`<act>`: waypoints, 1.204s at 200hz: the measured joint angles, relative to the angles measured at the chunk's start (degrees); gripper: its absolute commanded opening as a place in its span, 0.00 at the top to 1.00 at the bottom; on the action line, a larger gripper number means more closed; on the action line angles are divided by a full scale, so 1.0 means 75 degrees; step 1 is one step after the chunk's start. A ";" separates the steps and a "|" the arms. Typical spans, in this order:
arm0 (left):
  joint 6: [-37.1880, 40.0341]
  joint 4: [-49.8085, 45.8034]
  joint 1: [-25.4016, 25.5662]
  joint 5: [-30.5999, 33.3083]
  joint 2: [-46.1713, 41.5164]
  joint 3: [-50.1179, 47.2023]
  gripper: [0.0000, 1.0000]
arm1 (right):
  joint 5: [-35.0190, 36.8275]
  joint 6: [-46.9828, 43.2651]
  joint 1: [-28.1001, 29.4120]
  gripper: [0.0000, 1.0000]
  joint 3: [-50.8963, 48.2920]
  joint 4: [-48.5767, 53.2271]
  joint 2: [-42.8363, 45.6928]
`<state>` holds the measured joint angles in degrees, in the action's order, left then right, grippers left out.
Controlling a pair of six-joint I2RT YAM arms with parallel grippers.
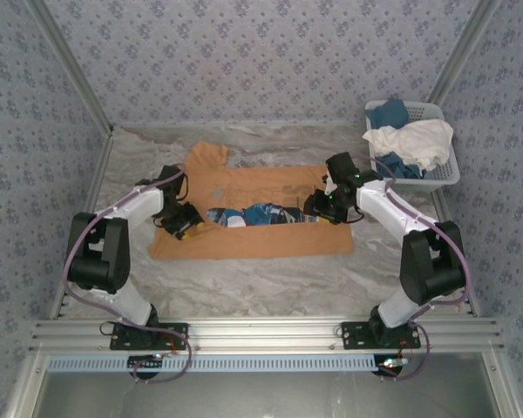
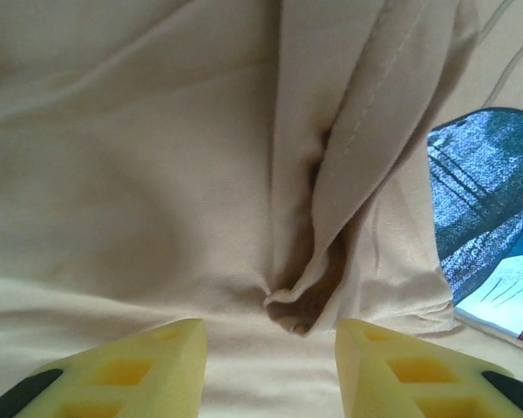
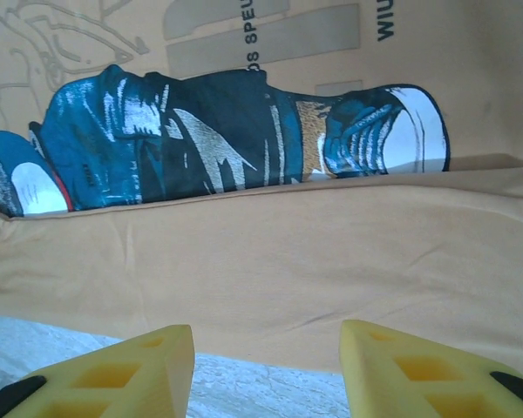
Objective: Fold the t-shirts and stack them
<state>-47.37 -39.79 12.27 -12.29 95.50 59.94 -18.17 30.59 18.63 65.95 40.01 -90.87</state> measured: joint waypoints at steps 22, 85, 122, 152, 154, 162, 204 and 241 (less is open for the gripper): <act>0.0050 0.0067 0.0140 -0.0020 0.0172 0.0128 0.73 | -0.0058 0.0003 0.0000 0.51 0.0000 0.0006 0.0000; 0.0079 0.0195 0.0303 -0.0017 0.0455 0.0629 1.00 | -0.0111 0.0003 -0.0087 0.54 -0.0163 0.0003 0.0000; 0.0198 -0.0047 0.0460 -0.0020 0.0816 0.1518 1.00 | -0.0160 0.0006 -0.0192 0.55 -0.0169 0.0003 0.0000; 0.0498 -0.0358 0.0632 -0.0012 0.1559 0.2393 1.00 | -0.0181 0.0006 -0.0254 0.55 -0.0169 0.0003 0.0000; 0.0527 -0.0370 0.0641 -0.0015 0.1594 0.2433 1.00 | -0.0184 0.0006 -0.0256 0.55 -0.0169 0.0003 0.0000; 0.0627 -0.0484 0.0688 0.0000 0.1801 0.2652 1.00 | -0.0189 0.0006 -0.0277 0.56 -0.0169 0.0003 0.0000; 0.1125 -0.0985 0.0883 0.0169 0.2463 0.3453 1.00 | -0.0300 0.0006 -0.0303 0.56 -0.0280 0.0006 0.0000; 0.1478 -0.1303 0.1040 0.0358 0.2605 0.3978 1.00 | -0.0306 0.0006 -0.0318 0.56 -0.0361 0.0006 0.0000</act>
<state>-36.29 -49.56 20.08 -9.61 115.04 89.78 -20.47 30.63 16.25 63.24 40.05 -90.87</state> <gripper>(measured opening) 0.040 0.443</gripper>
